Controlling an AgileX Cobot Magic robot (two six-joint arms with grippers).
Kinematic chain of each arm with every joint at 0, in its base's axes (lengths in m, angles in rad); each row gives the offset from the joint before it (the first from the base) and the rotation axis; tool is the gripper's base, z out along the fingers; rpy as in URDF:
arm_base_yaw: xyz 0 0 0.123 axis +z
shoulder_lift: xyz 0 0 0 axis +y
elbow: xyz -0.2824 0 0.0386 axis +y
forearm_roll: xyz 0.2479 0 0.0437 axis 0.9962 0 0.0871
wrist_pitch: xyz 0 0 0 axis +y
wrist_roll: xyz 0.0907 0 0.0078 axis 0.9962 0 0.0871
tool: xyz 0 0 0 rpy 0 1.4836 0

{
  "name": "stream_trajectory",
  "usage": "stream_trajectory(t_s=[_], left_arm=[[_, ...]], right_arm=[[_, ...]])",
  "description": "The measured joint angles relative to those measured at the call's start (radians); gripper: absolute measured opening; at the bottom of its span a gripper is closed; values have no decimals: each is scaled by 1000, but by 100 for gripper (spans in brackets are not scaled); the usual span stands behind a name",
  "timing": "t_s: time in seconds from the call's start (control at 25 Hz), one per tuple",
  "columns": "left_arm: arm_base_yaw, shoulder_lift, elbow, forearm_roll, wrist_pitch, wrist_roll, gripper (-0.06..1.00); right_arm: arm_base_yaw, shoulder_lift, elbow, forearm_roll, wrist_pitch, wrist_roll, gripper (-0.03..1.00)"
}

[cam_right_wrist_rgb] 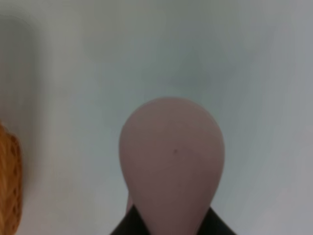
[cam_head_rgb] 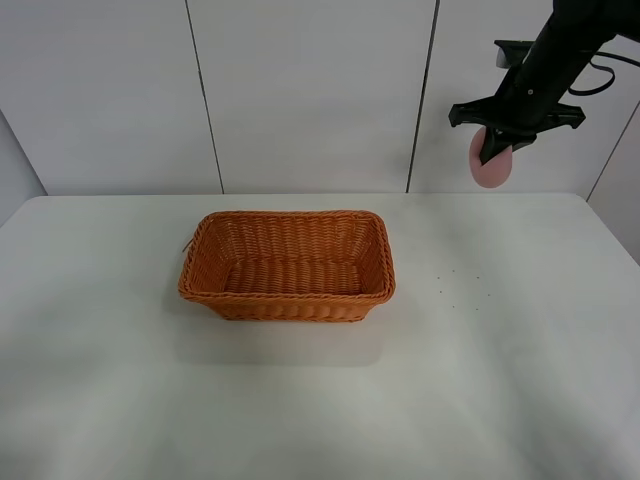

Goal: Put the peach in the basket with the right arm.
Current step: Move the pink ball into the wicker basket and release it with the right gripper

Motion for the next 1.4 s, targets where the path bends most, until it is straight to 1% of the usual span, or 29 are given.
stream_trajectory(t_s=[0.08, 0.2, 0.48, 0.6, 0.76, 0.84, 0.96, 1.12, 1.32, 1.4], left_arm=[[0, 0, 0, 0, 0, 0, 99], [0, 0, 0, 0, 0, 0, 99], [0, 0, 0, 0, 0, 0, 99], [0, 0, 0, 0, 0, 0, 99], [0, 0, 0, 0, 0, 0, 99], [0, 0, 0, 0, 0, 0, 99], [0, 0, 0, 0, 0, 0, 99], [0, 0, 0, 0, 0, 0, 99], [0, 0, 0, 0, 0, 0, 99], [0, 0, 0, 0, 0, 0, 99]], right_arm=[[17, -9, 0, -1, 1, 0, 0], [73, -16, 0, -1, 4, 2, 0], [310, -16, 0, 0, 1, 2, 0], [414, -15, 0, 2, -53, 9, 0], [507, 24, 0, 2, -110, 26, 0], [535, 67, 0, -2, -137, 26, 0], [561, 142, 0, -6, -209, 27, 0], [567, 236, 0, -10, -297, 29, 0], [567, 303, 0, -19, -319, 33, 1], [567, 309, 0, -19, -318, 37, 7]])
